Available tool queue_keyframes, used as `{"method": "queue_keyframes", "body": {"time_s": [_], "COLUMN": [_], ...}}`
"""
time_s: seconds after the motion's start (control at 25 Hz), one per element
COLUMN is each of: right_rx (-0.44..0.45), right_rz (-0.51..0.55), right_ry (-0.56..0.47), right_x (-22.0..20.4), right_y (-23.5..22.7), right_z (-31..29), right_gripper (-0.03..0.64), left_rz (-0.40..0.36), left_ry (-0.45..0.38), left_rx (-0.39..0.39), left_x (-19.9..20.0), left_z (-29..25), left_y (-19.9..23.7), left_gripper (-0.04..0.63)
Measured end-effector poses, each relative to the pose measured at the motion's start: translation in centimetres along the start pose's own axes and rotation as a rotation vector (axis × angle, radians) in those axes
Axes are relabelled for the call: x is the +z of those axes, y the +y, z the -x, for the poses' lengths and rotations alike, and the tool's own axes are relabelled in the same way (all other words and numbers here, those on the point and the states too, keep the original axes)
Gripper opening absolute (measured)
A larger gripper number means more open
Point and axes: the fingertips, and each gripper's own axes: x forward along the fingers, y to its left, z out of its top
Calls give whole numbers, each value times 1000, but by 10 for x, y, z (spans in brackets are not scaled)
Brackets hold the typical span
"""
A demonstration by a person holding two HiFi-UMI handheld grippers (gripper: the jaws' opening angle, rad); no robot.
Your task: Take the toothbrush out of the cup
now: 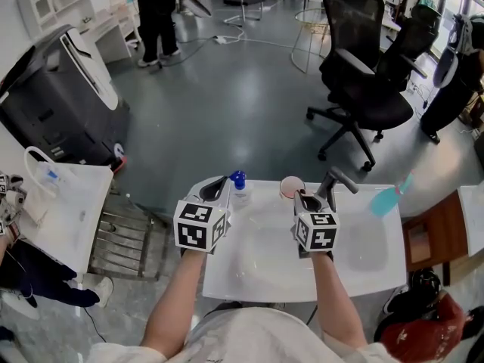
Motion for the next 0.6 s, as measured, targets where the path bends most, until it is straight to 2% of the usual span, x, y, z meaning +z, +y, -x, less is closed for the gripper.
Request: {"method": "queue_keyframes", "body": {"time_s": [0.6], "right_rx": [-3], "right_rz": [27], "right_ry": [-43], "right_x": [25], "right_y": [-4], "right_z": [10], "right_gripper": [40], "left_rz": [-5], "left_ry": [-13], "left_rx": [-4], "left_x": [5], "left_z": [2], "left_y": [-6], "left_gripper": [3]}}
